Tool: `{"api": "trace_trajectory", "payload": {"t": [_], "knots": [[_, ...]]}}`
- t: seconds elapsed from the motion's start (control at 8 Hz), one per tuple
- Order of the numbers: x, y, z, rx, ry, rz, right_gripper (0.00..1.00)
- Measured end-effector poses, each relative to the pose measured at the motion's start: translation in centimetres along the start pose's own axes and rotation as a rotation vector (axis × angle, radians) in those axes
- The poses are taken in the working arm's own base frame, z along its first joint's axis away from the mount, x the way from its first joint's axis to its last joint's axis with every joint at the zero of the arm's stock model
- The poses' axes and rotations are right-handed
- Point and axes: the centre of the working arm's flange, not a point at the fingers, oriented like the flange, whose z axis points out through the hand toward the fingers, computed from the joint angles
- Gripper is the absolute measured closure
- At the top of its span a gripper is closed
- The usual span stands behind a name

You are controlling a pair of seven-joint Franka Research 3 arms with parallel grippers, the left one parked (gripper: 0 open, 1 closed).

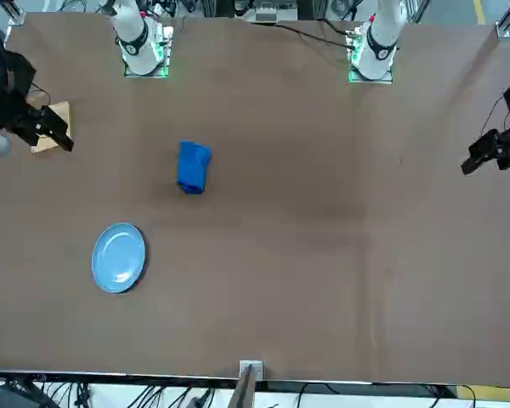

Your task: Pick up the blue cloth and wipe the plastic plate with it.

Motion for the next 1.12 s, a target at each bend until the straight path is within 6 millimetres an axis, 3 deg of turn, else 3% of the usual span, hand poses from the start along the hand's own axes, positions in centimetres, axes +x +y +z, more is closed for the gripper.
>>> {"api": "trace_trajectory", "payload": {"t": [0.75, 0.88, 1.12], "knots": [[0.3, -0.5, 0.7, 0.0, -0.01, -0.008, 0.0], [0.8, -1.1, 2.0, 0.002, -0.019, -0.018, 0.0], [1.9, -4.7, 6.3, 0.018, 0.011, -0.006, 0.0]]}}
